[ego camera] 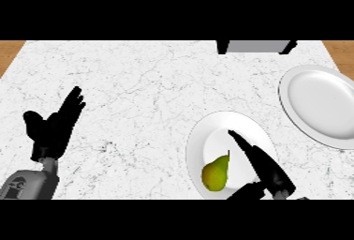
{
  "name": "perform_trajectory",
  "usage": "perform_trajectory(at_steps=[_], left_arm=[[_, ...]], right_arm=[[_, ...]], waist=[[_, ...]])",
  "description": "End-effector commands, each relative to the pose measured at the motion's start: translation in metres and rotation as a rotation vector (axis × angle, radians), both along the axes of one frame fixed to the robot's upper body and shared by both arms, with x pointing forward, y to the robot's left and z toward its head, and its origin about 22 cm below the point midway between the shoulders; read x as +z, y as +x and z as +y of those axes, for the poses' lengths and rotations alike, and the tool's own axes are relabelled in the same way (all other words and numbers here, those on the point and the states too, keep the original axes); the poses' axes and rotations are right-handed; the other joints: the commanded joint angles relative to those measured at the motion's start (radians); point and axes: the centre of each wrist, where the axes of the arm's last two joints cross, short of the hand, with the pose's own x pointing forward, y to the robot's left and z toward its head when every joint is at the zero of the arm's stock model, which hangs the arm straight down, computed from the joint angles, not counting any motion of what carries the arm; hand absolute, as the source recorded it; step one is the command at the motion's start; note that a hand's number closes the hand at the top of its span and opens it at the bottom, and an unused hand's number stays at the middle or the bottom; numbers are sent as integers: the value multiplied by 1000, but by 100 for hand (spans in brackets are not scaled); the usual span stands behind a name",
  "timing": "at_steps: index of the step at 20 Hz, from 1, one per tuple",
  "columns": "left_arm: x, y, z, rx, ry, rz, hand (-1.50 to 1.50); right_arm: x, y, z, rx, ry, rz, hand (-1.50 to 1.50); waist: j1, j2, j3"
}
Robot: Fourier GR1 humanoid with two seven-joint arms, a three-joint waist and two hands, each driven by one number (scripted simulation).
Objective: Pick the pear from the plate and place it in the plate
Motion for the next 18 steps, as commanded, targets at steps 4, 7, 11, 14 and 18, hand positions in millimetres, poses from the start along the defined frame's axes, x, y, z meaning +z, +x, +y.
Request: perform_trajectory(at_steps=[4, 7, 11, 14, 18], left_arm=[[6, 9, 0, -1, 7, 1, 0], [-7, 1, -1, -11, -7, 5, 0], [4, 18, -14, 6, 11, -3, 0], [8, 14, -24, -16, -5, 3, 0], [-5, 4, 0, 7, 4, 9, 0]], right_arm=[[-9, 11, -8, 4, -39, 35, -150], [-20, 4, 23, 47, -64, 49, -150], [-29, 5, 6, 110, -61, 78, -150], [-30, 1, 38, 191, -21, 47, 150], [-33, 1, 31, 194, -9, 22, 150]], waist=[[-2, 2, 1], [0, 2, 1], [-2, 3, 1], [4, 3, 2], [2, 4, 1]])
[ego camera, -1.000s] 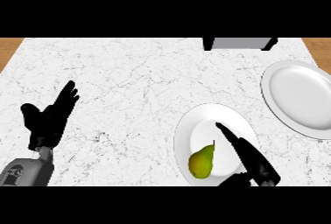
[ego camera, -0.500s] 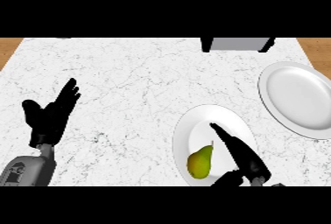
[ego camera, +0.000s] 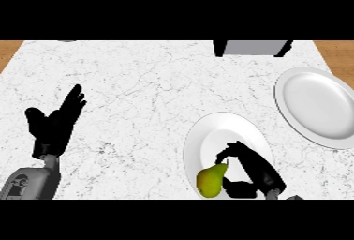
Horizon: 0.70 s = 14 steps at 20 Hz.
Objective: Pick the pear from the plate and place it in the plate
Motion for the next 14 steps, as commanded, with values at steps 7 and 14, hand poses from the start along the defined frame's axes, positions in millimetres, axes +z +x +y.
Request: perform_trajectory(at_steps=[7, 14], left_arm=[[-10, -7, -4, -11, -5, 9, 0], [5, 4, -16, -26, -16, -8, 0]], right_arm=[[-2, 7, 25, -29, 44, -47, 150], [29, 49, 18, 143, -293, -399, 150]], waist=[[9, 21, 23], [28, 21, 23]])
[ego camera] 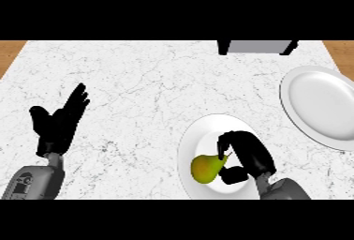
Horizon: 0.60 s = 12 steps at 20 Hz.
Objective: Pick the pear from the plate and place it in the plate
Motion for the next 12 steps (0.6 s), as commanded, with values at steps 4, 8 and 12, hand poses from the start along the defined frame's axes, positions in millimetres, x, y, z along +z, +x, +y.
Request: perform_trajectory(at_steps=[4, 8, 12], left_arm=[[-6, -5, 4, 19, -12, 13, 0], [-5, -5, 0, 19, -4, 18, 0], [1, 1, 4, 28, -6, 11, 0]], right_arm=[[45, 30, 10, -27, -114, -393, 150], [80, 31, 0, -198, -122, -675, 150], [93, 24, -15, -356, -150, -749, 150]], waist=[[-4, 1, 3], [-19, -4, 3], [-19, 0, 3]])
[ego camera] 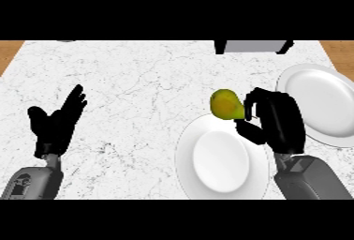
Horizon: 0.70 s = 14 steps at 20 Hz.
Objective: Pick the pear from the plate and place it in the plate
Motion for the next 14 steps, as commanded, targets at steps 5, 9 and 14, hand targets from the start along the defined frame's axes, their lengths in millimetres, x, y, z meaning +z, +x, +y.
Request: perform_trajectory(at_steps=[5, 9, 14], left_arm=[[-7, -16, 0, -1, 6, -10, 0], [4, -12, 13, -20, -4, -4, 0], [-6, -15, 16, -22, -12, -20, 0]], right_arm=[[19, 6, -59, -217, 153, -108, 150], [21, 12, -90, -271, 247, -109, 150], [30, 27, -153, -360, 206, -98, 150]], waist=[[12, 5, 1], [12, 5, 1], [15, 6, 1]])
